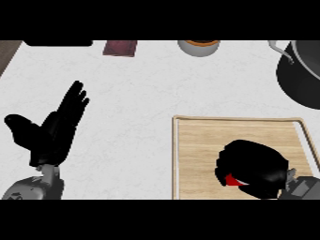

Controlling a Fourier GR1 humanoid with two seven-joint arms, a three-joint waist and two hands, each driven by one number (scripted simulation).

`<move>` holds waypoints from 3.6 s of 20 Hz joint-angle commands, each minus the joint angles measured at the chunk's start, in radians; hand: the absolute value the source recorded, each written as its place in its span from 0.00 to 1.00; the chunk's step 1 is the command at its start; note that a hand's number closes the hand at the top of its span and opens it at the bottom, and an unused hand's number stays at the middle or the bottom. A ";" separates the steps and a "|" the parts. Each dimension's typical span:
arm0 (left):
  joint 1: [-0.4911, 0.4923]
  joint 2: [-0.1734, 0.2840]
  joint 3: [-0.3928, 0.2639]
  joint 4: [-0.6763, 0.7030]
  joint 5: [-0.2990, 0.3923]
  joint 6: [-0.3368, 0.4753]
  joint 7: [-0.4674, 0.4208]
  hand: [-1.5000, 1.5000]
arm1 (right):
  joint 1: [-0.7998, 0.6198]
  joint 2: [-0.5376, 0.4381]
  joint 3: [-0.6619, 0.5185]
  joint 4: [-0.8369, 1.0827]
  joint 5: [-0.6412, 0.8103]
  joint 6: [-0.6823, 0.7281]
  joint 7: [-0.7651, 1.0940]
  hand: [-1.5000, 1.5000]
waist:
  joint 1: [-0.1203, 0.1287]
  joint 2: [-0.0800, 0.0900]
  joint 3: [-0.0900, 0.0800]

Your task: Pick the can from the tray and place it in the pot

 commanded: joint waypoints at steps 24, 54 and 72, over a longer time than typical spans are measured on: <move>0.010 0.026 0.054 -0.013 0.017 -0.040 0.011 0.50 | -0.014 0.022 -1.082 0.140 -0.078 -0.289 0.961 1.00 | -0.020 -0.003 -0.001; -0.057 -0.046 0.030 0.083 -0.031 -0.036 -0.034 0.50 | -0.735 -0.254 -0.923 0.845 -0.086 -0.505 0.902 1.00 | 0.021 0.009 0.000; -0.010 -0.049 0.014 -0.007 -0.036 -0.038 0.000 0.50 | -0.761 -0.145 -1.158 1.291 -0.306 -0.790 0.677 0.00 | 0.029 0.012 0.003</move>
